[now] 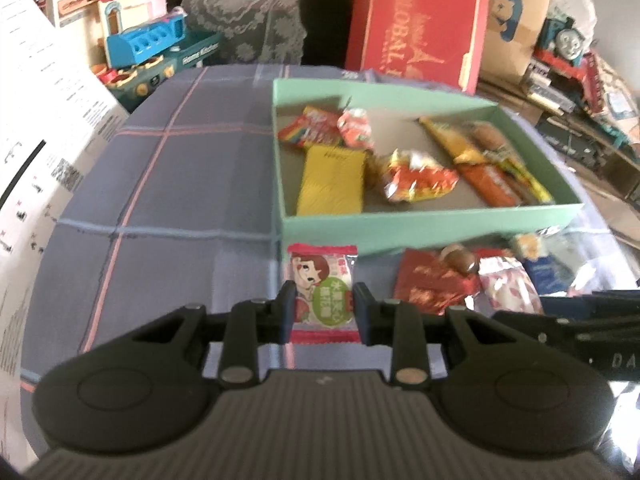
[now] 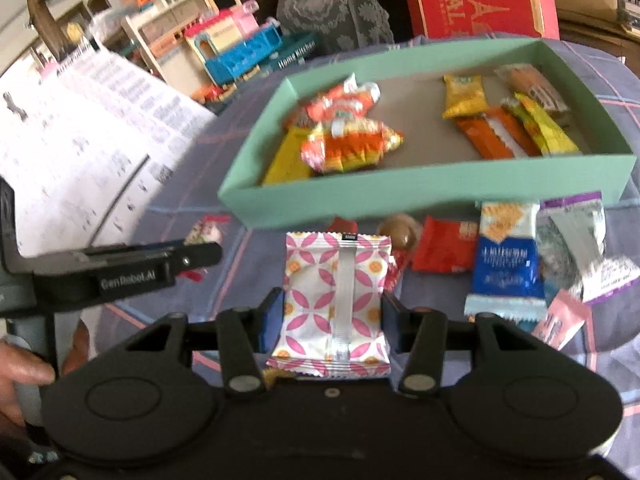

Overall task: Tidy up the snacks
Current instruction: 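Carry both snacks into the green box and open both tools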

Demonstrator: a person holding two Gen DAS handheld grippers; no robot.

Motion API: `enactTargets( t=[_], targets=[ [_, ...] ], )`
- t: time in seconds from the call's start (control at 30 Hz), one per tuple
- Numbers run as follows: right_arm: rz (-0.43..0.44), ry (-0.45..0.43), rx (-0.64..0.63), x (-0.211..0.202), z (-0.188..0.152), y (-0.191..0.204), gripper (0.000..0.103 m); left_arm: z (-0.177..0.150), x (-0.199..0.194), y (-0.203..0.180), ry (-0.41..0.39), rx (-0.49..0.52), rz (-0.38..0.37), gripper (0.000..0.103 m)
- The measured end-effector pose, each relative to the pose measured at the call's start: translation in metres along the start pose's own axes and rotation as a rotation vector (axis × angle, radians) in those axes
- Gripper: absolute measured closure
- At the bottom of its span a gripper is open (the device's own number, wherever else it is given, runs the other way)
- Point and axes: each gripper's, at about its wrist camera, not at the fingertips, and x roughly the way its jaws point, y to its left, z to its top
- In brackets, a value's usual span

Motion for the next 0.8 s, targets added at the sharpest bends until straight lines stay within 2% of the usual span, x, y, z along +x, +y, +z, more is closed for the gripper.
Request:
enactTargets(
  t=[0.2,0.37,0.57,0.8],
  targets=[
    [-0.012,-0.072,0.017,-0.013,0.031,-0.012,0.054,0.031,0.000,-0.006,-0.025,0.012,-0.031,0.074],
    [-0.042,-0.128,0.040,-0.013,0.071,-0.030,0.054,0.075,0.014,-0.018,-0.068,0.040,-0.034,0.074],
    [-0.048,-0.173,0.089,0.002,0.122,-0.051,0.053,0.128,0.049,-0.041,-0.077,0.074,-0.046,0.074],
    [-0.082,-0.166,0.099,0.047,0.175,-0.067,0.053,0.167,0.111,-0.066,-0.027,0.081,-0.049,0.074]
  ],
)
